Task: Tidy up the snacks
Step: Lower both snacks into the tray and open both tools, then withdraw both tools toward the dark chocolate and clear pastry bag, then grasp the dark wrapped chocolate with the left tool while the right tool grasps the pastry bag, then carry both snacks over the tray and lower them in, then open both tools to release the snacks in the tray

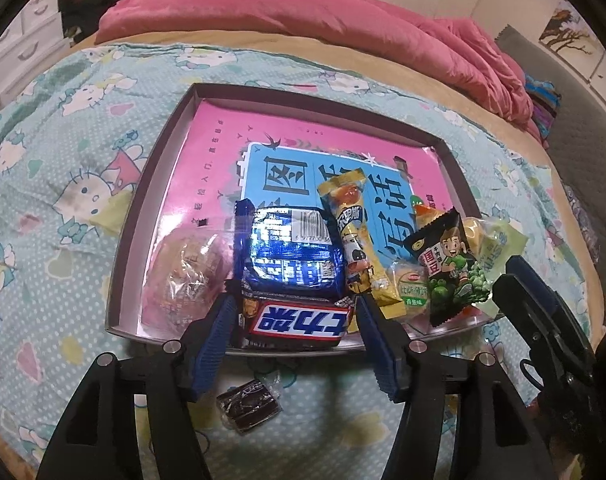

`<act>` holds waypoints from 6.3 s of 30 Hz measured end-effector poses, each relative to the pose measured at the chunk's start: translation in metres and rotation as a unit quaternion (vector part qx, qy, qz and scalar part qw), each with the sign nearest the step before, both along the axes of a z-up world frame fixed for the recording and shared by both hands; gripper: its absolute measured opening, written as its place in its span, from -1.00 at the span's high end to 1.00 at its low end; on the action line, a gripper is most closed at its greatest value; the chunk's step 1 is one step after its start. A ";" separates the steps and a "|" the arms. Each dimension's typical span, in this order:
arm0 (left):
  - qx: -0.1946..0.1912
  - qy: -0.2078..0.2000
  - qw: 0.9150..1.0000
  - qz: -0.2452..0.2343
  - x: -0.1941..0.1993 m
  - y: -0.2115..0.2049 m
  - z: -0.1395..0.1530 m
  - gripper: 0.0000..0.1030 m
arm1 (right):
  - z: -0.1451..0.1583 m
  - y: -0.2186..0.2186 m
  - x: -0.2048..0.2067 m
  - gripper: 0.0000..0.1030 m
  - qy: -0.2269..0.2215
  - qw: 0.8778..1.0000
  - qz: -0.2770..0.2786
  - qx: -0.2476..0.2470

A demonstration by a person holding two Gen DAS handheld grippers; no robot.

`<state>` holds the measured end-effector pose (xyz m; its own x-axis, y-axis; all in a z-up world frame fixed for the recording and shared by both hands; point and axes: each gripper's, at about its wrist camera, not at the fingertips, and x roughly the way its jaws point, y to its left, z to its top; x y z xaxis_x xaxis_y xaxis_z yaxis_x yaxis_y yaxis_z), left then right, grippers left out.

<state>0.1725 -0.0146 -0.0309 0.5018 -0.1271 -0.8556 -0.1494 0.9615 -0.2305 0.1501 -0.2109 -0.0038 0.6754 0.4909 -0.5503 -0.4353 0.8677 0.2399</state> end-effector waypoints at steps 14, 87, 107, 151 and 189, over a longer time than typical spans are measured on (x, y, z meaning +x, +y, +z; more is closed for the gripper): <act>0.009 -0.017 1.000 -0.004 -0.009 -0.004 0.017 -0.43 | 0.007 -0.004 -0.004 -0.33 -0.012 1.000 -0.006 0.001; 0.018 0.045 0.999 -0.021 -0.053 0.009 -0.025 -0.43 | -0.059 0.023 -0.044 -0.29 0.085 0.974 0.024 -0.210; 0.009 0.027 0.999 -0.026 -0.055 0.004 -0.028 0.27 | -0.020 0.025 -0.061 0.01 0.021 0.991 0.070 -0.113; 0.023 -0.032 0.998 -0.042 -0.006 -0.022 0.026 0.27 | -0.020 -0.014 0.014 0.00 0.021 0.997 -0.053 -0.049; 0.033 -0.014 0.999 -0.032 0.017 -0.022 0.007 0.27 | -0.031 0.000 0.010 -0.07 0.022 0.995 -0.039 -0.088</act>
